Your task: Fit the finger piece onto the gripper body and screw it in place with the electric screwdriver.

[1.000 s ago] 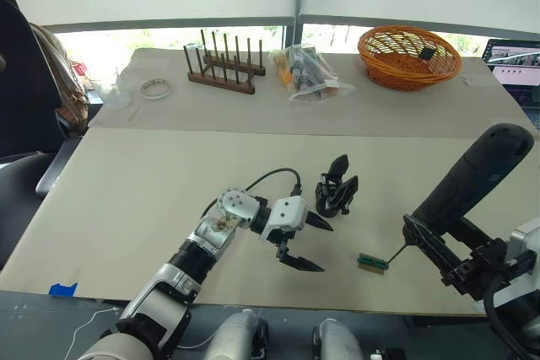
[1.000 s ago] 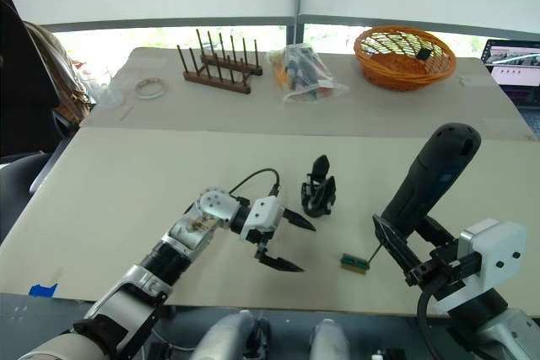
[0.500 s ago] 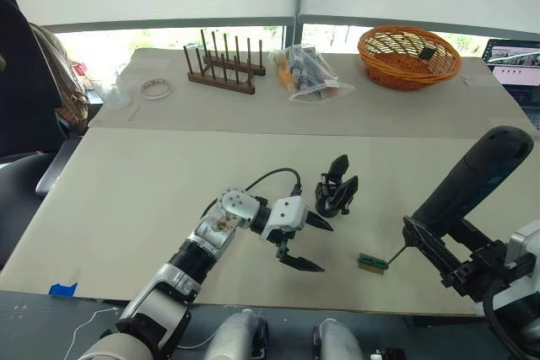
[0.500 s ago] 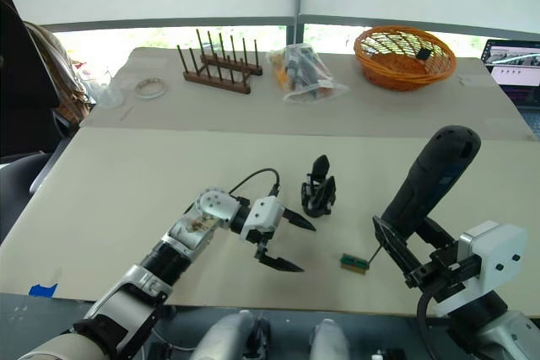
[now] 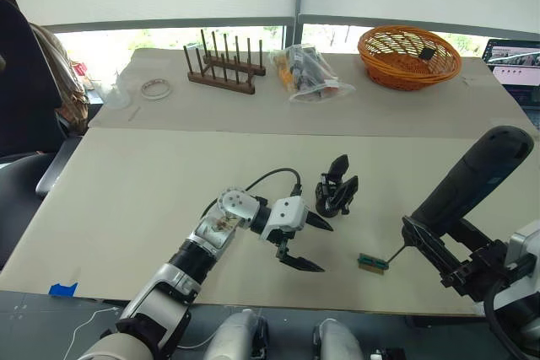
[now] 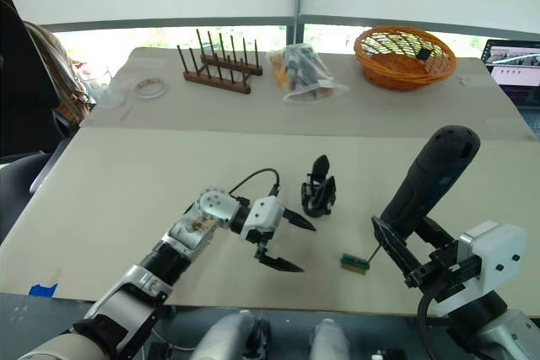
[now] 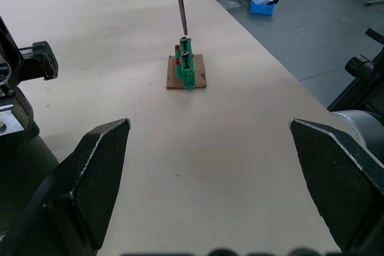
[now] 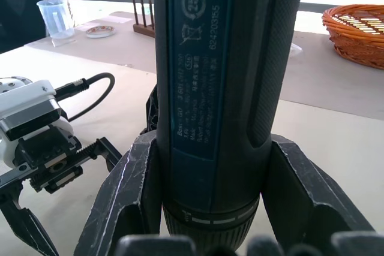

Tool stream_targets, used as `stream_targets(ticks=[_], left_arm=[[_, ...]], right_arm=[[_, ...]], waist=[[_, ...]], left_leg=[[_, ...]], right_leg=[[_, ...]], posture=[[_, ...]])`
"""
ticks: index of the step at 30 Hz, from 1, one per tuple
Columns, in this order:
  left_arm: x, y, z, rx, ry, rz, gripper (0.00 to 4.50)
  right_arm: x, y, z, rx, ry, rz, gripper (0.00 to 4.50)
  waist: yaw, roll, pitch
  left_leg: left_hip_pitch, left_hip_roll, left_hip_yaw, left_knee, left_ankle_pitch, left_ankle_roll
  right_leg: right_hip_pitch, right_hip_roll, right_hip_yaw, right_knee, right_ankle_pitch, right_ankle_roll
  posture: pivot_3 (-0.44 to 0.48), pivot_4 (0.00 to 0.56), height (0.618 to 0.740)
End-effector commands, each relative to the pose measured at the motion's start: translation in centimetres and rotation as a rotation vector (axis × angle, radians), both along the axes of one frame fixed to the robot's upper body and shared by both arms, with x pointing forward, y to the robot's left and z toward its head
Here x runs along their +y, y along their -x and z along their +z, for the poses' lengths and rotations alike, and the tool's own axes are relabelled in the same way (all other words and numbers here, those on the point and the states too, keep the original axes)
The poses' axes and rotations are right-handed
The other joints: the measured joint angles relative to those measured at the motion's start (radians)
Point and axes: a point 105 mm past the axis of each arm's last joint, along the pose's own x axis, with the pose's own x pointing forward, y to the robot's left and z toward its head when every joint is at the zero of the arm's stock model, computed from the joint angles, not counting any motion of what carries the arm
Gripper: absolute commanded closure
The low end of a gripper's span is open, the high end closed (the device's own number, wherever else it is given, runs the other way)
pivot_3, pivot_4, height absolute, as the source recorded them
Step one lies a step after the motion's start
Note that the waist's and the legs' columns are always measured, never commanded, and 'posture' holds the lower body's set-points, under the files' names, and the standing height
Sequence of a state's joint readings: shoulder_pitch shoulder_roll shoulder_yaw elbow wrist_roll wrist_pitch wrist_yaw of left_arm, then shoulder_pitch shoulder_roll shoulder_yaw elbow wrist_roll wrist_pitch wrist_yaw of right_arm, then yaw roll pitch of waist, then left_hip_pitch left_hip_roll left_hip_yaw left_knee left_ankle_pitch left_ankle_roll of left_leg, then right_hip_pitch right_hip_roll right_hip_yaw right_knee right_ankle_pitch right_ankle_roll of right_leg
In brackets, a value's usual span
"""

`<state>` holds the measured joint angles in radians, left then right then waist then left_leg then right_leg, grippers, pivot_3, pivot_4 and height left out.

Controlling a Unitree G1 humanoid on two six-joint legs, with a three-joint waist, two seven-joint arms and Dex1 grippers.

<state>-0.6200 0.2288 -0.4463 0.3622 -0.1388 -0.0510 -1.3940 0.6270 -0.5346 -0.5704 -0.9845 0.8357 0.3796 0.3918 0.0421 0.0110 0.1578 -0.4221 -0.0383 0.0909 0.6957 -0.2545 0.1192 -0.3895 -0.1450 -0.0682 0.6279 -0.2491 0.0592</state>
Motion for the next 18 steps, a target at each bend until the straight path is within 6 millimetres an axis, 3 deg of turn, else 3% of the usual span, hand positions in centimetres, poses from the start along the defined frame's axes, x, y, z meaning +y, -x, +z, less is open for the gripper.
stream_targets(ticks=[1,18], left_arm=[[-0.27,0.14,1.04,-0.033,0.036,-0.019,0.00],[-0.27,0.06,1.11,-0.034,0.036,-0.019,0.00]], right_arm=[[0.02,0.24,1.49,-0.084,0.021,-0.002,2.57],[-0.09,0.13,1.41,-0.083,0.025,-0.003,2.57]], waist=[[0.000,0.000,0.000],[0.000,0.000,0.000]], left_leg=[[0.000,0.000,0.000,0.000,0.000,0.000],[0.000,0.000,0.000,0.000,0.000,0.000]], right_leg=[[0.000,0.000,0.000,0.000,0.000,0.000],[0.000,0.000,0.000,0.000,0.000,0.000]], posture=[[0.000,0.150,0.740],[0.000,0.150,0.740]])
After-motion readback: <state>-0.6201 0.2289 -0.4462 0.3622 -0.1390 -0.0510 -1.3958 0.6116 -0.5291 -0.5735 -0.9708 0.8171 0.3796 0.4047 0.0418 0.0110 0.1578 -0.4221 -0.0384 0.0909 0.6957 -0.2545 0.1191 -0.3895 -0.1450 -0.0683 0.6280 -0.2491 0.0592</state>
